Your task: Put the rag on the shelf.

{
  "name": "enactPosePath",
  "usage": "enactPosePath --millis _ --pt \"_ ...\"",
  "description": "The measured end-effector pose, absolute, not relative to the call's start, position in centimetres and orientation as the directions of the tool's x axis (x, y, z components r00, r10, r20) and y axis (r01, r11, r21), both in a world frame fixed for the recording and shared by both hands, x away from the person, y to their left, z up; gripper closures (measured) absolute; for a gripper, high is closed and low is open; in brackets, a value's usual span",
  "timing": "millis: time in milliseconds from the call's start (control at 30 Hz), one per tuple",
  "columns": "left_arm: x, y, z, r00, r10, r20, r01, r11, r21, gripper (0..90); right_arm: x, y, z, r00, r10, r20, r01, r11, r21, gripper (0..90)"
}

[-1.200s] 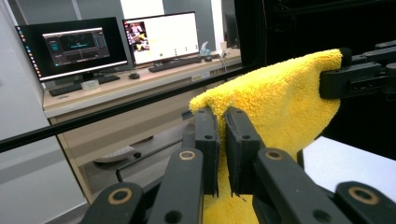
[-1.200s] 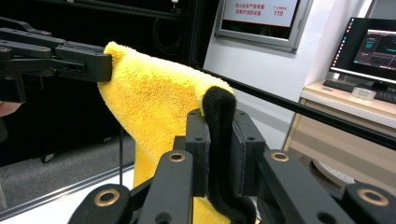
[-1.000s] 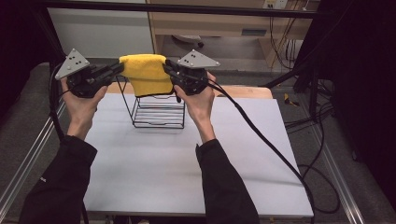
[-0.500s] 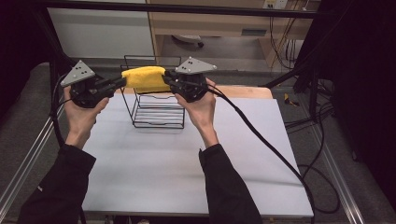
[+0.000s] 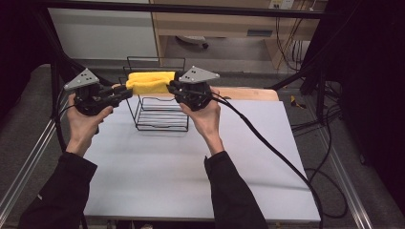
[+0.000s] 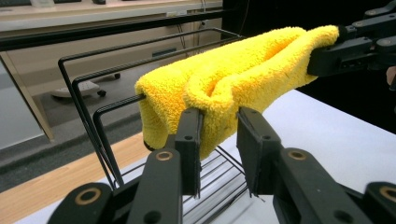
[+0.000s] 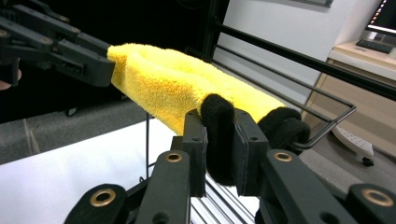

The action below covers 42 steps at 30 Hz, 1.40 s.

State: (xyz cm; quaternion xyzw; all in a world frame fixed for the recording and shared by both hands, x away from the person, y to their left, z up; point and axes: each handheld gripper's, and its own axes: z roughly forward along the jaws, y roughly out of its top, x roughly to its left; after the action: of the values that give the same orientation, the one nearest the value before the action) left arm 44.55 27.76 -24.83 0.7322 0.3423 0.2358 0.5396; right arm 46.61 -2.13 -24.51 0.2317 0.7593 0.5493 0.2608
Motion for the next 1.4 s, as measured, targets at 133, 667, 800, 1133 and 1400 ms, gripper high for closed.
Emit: enactPosePath --millis 133,667,800,1133,1400 --pt "44.5 27.6 -24.9 0.641 0.767 -0.021 0.272 -0.201 0.941 78.4 46.5 -2.3 -24.8 -0.761 0.631 -0.150 0.063 0.302 0.951 76.5" --pt "44.5 27.3 -26.9 0.627 0.777 0.056 0.263 -0.278 0.924 83.0 45.2 -2.7 -24.6 -0.772 0.624 -0.123 0.112 0.323 0.940 61.2" --pt "44.6 27.2 -27.3 0.626 0.777 0.066 0.259 -0.287 0.922 83.1 44.9 -3.0 -24.7 -0.777 0.622 -0.093 0.140 0.315 0.939 59.9" --pt "45.0 26.4 -29.0 0.632 0.772 0.068 0.296 -0.321 0.900 80.1 45.3 -3.6 -26.6 -0.754 0.656 -0.033 0.222 0.302 0.927 56.0" --pt "45.1 27.3 -29.7 0.606 0.795 0.030 0.342 -0.294 0.893 56.6 46.9 -3.5 -29.3 -0.719 0.695 0.003 0.271 0.276 0.922 56.6"
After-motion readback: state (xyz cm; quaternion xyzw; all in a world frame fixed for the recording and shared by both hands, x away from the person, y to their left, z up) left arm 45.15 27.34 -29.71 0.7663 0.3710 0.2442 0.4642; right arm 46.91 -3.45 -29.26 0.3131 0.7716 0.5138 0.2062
